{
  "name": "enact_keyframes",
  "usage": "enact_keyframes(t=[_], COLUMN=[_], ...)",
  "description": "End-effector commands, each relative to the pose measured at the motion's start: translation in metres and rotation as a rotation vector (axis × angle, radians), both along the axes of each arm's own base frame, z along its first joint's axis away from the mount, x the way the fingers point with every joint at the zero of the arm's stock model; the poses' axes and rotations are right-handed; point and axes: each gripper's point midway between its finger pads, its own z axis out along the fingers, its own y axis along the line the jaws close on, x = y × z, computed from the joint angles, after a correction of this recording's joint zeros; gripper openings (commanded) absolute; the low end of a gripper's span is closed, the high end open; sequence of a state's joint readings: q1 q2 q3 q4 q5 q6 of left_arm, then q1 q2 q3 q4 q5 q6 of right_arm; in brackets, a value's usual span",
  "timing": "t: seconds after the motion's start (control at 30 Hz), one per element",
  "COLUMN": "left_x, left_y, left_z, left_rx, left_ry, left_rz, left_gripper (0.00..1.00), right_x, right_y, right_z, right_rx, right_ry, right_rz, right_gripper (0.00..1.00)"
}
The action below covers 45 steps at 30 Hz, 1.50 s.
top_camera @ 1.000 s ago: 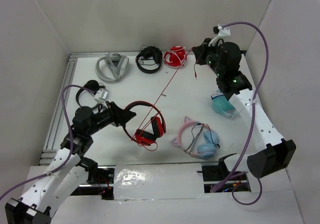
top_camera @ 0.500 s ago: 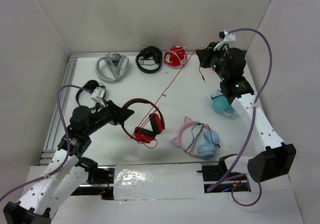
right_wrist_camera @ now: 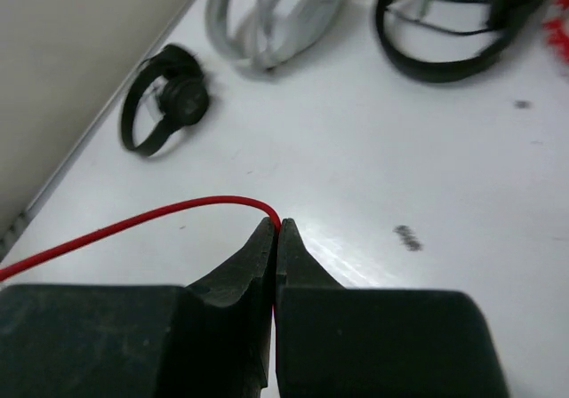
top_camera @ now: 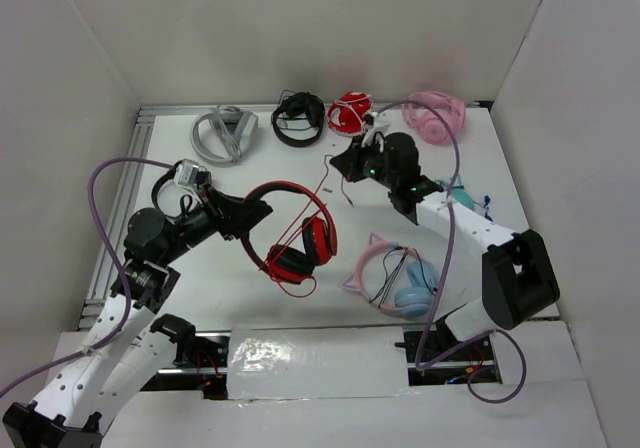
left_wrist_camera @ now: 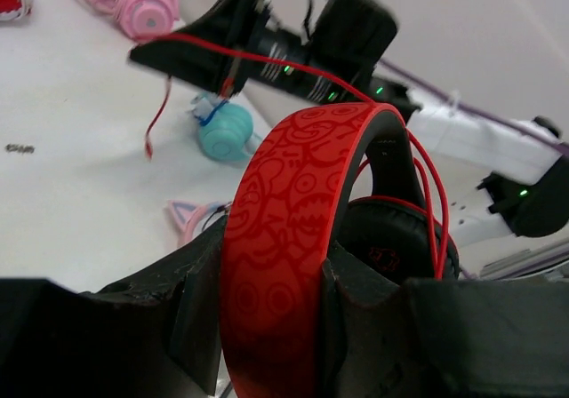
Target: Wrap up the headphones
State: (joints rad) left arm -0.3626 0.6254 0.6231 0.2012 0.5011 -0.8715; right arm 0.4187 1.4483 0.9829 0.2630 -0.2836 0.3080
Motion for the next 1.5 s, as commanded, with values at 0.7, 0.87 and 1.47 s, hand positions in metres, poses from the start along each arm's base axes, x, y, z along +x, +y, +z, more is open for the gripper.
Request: enact_keyframes(t=[0.7, 0.87, 1.47], left_x=[0.131, 0.157, 0.198], left_y=[0.084, 0.102, 0.117], left_z=[0.033, 0.006, 0.005], left_rx=[-0.512, -0.492, -0.177], left_ry=[0.374, 0.418, 0.122], left_rz=[0.758, 0.951, 1.112], left_gripper=[0.0, 0.0, 0.0], right_x=[-0.158, -0.18, -0.23], right_y=[0.155, 0.151, 0.074], right_z=[-0.025, -0.031, -0.055], right_rx=[0.383, 0.31, -0.289], right_ry=[0.132, 0.136, 0.059], right_rz=[0.357, 0.284, 0.044], right_gripper=[0.0, 0.0, 0.0])
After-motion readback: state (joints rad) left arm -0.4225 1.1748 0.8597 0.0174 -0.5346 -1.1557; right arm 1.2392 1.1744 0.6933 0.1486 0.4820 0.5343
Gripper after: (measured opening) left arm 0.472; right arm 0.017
